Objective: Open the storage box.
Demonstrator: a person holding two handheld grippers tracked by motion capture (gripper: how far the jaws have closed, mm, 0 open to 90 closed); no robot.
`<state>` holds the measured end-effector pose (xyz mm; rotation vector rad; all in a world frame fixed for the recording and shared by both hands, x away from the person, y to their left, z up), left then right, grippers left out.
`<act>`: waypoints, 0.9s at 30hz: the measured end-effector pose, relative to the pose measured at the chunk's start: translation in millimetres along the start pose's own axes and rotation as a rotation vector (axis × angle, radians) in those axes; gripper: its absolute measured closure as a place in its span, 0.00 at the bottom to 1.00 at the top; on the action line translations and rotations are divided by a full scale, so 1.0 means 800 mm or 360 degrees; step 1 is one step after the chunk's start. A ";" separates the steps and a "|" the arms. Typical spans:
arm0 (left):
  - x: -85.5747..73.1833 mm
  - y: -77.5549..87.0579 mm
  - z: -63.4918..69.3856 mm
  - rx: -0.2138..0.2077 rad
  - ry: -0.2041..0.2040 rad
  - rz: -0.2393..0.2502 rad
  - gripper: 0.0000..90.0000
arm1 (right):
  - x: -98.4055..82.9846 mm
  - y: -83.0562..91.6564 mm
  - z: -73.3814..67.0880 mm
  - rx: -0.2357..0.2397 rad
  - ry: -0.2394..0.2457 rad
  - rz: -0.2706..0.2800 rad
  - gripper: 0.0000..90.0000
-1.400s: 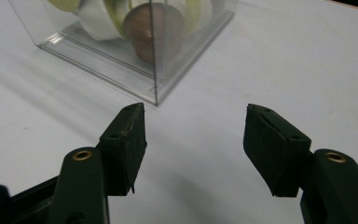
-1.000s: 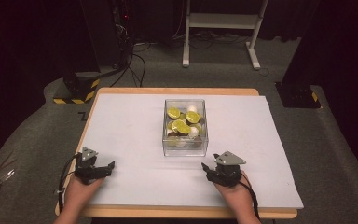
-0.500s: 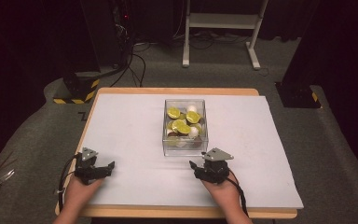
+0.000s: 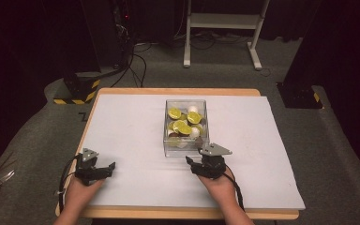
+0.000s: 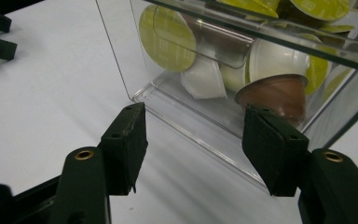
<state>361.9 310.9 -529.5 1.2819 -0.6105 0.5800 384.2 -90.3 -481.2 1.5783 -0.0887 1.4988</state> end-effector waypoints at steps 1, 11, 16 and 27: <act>0.000 0.000 0.000 0.0000 -0.0001 0.0001 0.13 | 0.001 -0.001 0.001 0.0008 -0.0004 0.0009 0.45; 0.000 0.000 0.000 -0.0001 0.0006 0.0001 0.13 | 0.007 -0.011 0.005 0.0040 -0.0043 0.0037 0.42; 0.000 0.000 0.000 -0.0001 0.0005 0.0000 0.13 | 0.009 -0.013 0.008 0.0061 -0.0052 0.0089 0.39; 0.000 0.000 0.000 -0.0001 0.0006 0.0000 0.13 | 0.012 -0.016 0.015 0.0048 -0.0092 0.0134 0.47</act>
Point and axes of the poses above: each handheld gripper's, and its own axes: y roughly backward along the jaws, x roughly out of its top, z roughly to its right, the point moved 3 cm from there along -y, roughly forward along the jaws, and after that the axes turned 15 degrees about y, right-handed, at the moved point
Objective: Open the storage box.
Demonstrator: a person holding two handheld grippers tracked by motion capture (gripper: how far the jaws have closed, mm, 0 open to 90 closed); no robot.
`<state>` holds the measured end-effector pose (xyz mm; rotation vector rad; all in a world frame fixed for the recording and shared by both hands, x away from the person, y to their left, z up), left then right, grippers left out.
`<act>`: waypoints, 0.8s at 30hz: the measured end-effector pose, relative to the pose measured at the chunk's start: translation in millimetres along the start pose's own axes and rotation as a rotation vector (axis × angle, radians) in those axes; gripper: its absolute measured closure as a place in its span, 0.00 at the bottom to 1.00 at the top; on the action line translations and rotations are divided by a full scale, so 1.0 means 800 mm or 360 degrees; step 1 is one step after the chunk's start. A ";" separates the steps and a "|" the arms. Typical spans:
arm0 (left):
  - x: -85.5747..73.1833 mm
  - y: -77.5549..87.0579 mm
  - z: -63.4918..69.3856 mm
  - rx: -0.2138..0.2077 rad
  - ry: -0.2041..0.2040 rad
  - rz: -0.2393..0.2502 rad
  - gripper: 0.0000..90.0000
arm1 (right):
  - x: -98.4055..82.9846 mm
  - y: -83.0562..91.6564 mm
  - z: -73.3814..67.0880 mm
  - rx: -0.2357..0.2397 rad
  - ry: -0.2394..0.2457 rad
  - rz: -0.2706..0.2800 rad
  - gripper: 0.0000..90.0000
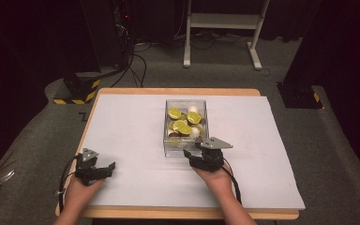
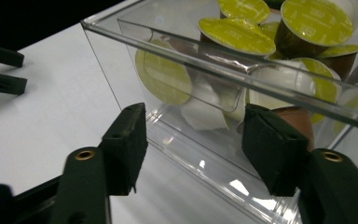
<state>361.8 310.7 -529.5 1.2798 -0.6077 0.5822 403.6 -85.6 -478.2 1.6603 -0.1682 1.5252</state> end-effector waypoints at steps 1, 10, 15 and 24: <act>0.000 0.000 0.000 0.0001 -0.0001 0.0000 0.13 | 0.001 0.000 0.001 0.0005 0.0005 0.0011 0.48; 0.000 0.000 0.000 -0.0001 0.0002 0.0000 0.13 | 0.003 -0.001 0.005 0.0003 0.0038 0.0024 0.58; 0.000 0.000 0.000 -0.0001 0.0004 0.0000 0.13 | 0.001 -0.002 0.012 0.0049 0.0034 0.0049 0.66; 0.000 0.000 0.000 0.0000 0.0001 0.0000 0.13 | 0.000 -0.002 0.018 0.0111 0.0000 0.0105 0.73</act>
Point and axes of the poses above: each handheld gripper's, and its own axes: y roughly backward along the jaws, x roughly out of its top, z roughly to its right, the point moved 3 cm from there along -y, roughly forward along the jaws, and after that the axes turned 15 degrees about y, right-handed, at the moved point
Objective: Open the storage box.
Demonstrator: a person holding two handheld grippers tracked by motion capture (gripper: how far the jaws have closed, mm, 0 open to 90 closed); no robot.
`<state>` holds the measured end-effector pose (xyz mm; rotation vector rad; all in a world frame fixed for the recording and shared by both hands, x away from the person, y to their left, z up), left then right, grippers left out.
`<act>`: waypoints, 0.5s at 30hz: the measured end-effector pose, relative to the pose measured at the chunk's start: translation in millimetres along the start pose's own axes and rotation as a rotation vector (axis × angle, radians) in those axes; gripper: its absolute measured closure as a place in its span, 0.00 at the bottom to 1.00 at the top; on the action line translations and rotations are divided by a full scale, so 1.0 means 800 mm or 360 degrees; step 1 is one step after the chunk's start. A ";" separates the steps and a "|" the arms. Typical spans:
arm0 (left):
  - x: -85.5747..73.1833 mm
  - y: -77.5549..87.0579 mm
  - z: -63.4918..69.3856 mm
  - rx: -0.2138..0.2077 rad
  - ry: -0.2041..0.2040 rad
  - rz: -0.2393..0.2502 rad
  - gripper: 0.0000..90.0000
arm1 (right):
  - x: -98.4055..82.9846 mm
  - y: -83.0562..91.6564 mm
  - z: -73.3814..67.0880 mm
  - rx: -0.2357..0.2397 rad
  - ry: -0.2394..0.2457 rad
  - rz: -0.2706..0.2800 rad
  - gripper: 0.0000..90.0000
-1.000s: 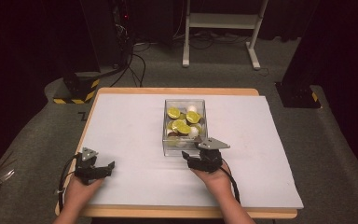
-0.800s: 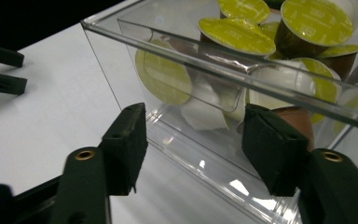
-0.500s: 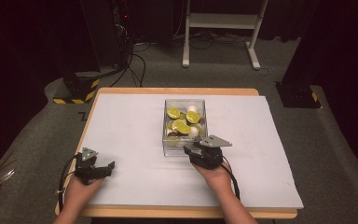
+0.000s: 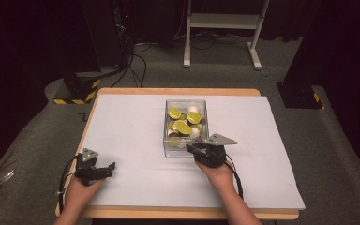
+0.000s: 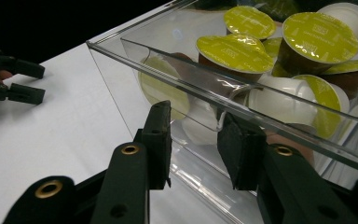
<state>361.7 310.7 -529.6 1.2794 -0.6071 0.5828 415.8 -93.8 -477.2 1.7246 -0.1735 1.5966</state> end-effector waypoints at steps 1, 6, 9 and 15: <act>0.000 0.000 0.000 0.0000 0.0001 0.0000 0.13 | 0.000 0.000 0.001 0.0009 0.0000 0.0007 0.73; 0.000 0.000 0.000 0.0002 -0.0006 0.0001 0.13 | -0.002 0.000 0.002 0.0016 -0.0002 0.0015 0.74; 0.000 0.000 0.000 0.0002 -0.0005 0.0000 0.13 | -0.001 0.001 0.002 0.0007 0.0003 0.0033 0.76; 0.000 0.000 0.000 0.0001 -0.0005 0.0001 0.13 | -0.002 0.001 0.004 0.0014 0.0010 0.0035 0.80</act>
Point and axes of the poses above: each handheld gripper's, and its own axes: y roughly backward along the jaws, x roughly out of its top, z roughly to its right, the point moved 3 cm from there along -y, roughly forward along the jaws, and after that the axes turned 15 degrees about y, right-handed, at the moved point
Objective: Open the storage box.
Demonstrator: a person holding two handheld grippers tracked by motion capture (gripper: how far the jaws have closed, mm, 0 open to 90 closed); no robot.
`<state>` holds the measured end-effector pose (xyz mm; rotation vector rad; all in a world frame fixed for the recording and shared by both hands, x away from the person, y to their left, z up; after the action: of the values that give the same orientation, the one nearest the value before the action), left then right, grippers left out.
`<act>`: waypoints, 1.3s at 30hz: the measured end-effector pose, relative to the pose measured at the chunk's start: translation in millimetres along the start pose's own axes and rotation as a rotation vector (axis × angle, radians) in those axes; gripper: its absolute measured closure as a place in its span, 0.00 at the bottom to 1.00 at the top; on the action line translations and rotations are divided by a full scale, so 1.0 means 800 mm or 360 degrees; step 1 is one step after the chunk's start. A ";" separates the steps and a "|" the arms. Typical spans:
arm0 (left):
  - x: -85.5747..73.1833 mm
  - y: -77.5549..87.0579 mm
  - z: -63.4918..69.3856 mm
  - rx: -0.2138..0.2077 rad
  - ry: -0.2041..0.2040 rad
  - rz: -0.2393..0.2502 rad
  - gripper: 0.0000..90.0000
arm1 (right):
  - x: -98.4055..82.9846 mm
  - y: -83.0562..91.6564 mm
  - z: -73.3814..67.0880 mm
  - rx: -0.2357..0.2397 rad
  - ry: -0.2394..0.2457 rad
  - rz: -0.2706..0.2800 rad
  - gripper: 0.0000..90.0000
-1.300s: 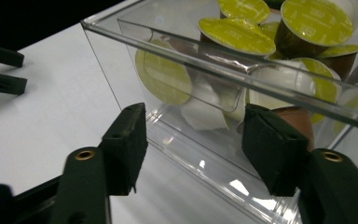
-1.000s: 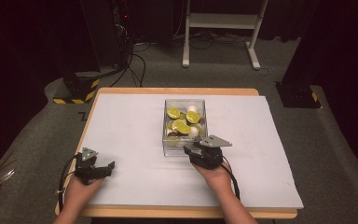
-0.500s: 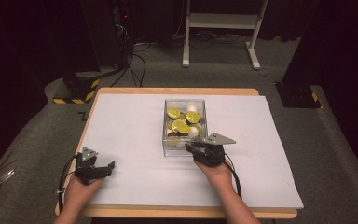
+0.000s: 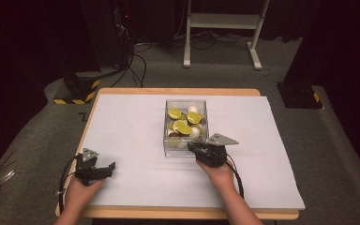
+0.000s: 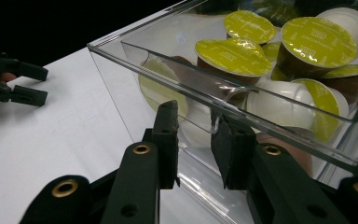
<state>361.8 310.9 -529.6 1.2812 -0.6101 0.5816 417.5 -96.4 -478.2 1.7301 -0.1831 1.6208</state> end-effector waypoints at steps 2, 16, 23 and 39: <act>0.000 0.000 0.000 0.0000 0.0001 0.0000 0.13 | 0.000 0.000 0.001 0.0012 -0.0005 0.0007 0.81; 0.000 0.000 0.000 0.0000 0.0000 0.0000 0.13 | -0.006 0.008 0.004 0.0095 -0.0026 0.0047 0.86; 0.000 0.000 0.000 0.0000 0.0004 0.0004 0.13 | -0.008 0.013 0.000 0.0099 -0.0022 0.0049 0.87; 0.000 0.000 0.000 0.0001 0.0003 0.0004 0.13 | -0.014 0.026 -0.012 0.0145 -0.0012 0.0069 0.84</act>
<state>361.8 310.6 -529.6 1.2806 -0.6101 0.5851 395.6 -109.4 -480.6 1.8124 -0.1540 1.6772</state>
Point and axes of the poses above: each handheld gripper's, and its own axes: y roughly backward along the jaws, x roughly out of its top, z roughly to its right, the point moved 3 cm from there along -y, roughly forward along the jaws, and after that the axes turned 15 degrees about y, right-handed, at the moved point
